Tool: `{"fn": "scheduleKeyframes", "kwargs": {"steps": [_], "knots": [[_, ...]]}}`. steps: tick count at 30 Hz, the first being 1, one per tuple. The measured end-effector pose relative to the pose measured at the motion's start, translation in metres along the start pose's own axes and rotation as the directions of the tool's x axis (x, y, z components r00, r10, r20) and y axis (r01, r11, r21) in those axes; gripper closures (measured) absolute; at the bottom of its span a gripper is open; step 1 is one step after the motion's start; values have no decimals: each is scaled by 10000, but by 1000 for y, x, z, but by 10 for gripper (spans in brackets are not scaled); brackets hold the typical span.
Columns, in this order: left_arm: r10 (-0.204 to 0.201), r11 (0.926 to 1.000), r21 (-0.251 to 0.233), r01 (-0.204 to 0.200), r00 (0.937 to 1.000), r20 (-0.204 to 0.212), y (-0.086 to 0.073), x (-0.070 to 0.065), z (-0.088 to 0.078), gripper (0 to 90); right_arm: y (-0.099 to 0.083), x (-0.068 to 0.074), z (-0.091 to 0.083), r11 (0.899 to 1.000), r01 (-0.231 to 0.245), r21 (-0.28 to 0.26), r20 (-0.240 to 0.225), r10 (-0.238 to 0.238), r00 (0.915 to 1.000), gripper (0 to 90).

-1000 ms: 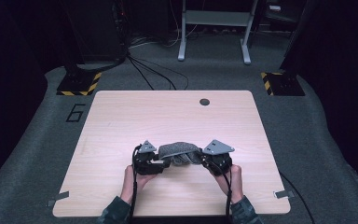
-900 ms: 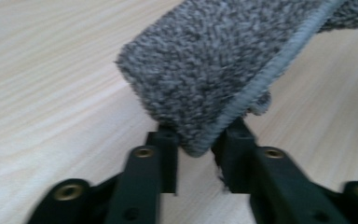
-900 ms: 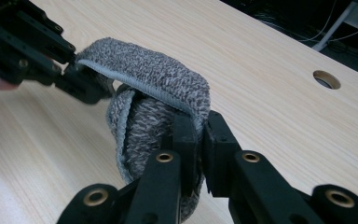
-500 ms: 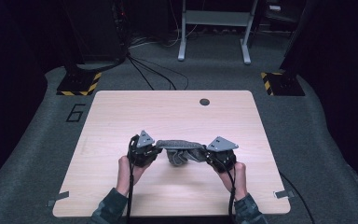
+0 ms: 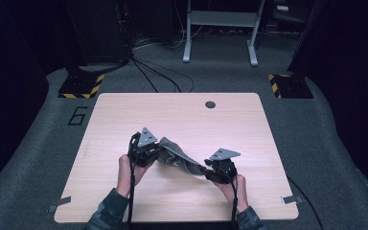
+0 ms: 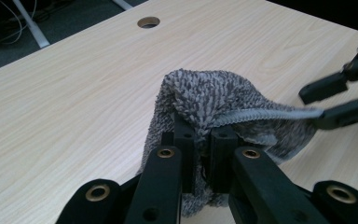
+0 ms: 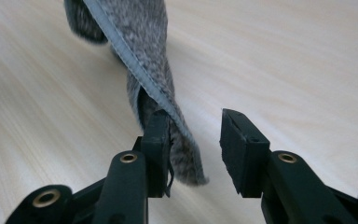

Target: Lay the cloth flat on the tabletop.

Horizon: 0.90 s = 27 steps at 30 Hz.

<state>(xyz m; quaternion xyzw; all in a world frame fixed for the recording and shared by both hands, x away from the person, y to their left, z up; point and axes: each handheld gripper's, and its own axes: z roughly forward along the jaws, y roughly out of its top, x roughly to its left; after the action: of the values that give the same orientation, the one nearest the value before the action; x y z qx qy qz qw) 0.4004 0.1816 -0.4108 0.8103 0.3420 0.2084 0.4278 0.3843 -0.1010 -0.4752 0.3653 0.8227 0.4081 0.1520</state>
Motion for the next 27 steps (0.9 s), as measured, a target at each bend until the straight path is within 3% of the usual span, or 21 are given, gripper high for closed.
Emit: {"fn": "scheduleKeyframes", "kwargs": {"steps": [1, 7, 11, 14, 17, 21, 27], "knots": [[13, 10000, 24, -13, 10000, 25, 0, 0, 0, 849, -3, 1, 4, 9998, -129, 165, -190, 132, 9997, 616], [-62, 10000, -29, 62, 9999, 130, 0, 1, 1, 849, -13, 1, 27, 9943, 188, 1048, -94, -179, 9998, 640], [-145, 9999, 39, 144, 9997, 221, -1, 5, 0, 849, -14, -7, 33, 9936, 111, 1125, -128, -97, 9999, 795], [-155, 9998, 151, 151, 9997, 210, -2, 8, -1, 848, -14, -10, 30, 9949, -74, 1003, -11, 75, 10000, 858], [-193, 9994, 279, 188, 9996, 204, -4, 13, -3, 847, -8, -15, 19, 9983, -13, 578, 373, -8, 9993, 867], [-8, 9984, 565, -1, 9999, 154, -3, 17, -6, 846, 4, -23, -4, 9994, -257, -238, 807, 275, 9964, 871], [339, 9958, 842, -349, 9993, 141, 0, 16, -10, 837, 24, -25, -35, 9932, 131, -1158, 1339, 25, 9910, 873]]}}
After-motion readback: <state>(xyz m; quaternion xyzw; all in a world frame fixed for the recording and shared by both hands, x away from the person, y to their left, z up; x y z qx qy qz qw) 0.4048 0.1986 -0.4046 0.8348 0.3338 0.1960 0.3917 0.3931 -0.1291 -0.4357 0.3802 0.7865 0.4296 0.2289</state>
